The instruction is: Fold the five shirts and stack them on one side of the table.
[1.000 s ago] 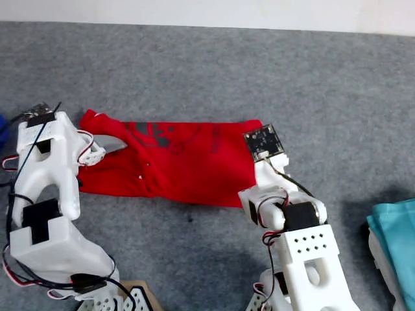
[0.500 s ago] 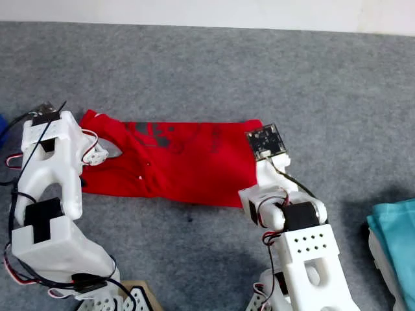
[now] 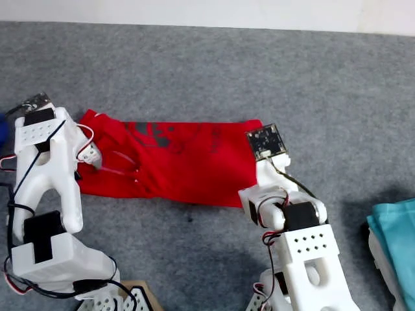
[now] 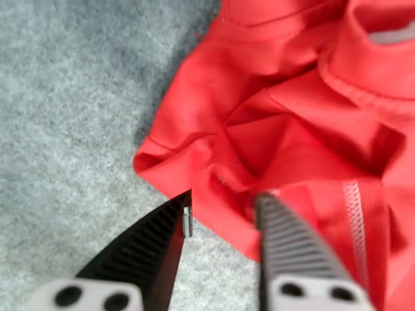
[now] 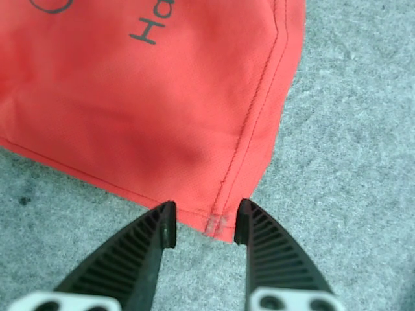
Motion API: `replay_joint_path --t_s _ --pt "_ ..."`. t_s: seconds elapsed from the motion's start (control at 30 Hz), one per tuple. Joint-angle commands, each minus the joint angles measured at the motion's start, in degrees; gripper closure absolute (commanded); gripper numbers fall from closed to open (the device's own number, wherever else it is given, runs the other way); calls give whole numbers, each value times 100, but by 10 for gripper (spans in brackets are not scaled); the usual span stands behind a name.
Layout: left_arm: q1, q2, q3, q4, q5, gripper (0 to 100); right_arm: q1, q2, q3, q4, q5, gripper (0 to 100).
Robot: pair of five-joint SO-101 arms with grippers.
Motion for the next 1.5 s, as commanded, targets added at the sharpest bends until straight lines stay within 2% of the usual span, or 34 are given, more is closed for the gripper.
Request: replay_joint_path --t_s 0.0,0.23,0.43,0.63,0.83,1.2,1.47 --pt "127 -277 -48 -149 -53 931 22 -84 -57 -75 -62 843" --pt "127 -277 -48 -149 -756 902 22 -84 -31 -92 -44 843" --pt "119 -391 -119 -9 -791 816 22 -84 -31 -92 -44 843" --pt "110 -840 -145 730 -782 724 22 -84 -31 -101 -35 843" --pt "-66 -725 -136 862 -782 720 22 -84 -22 -101 -35 843" --pt "92 822 -664 510 -774 723 -242 -84 -13 -101 -35 843" --pt "145 400 -831 607 -774 723 -251 -57 -13 -101 -35 843"
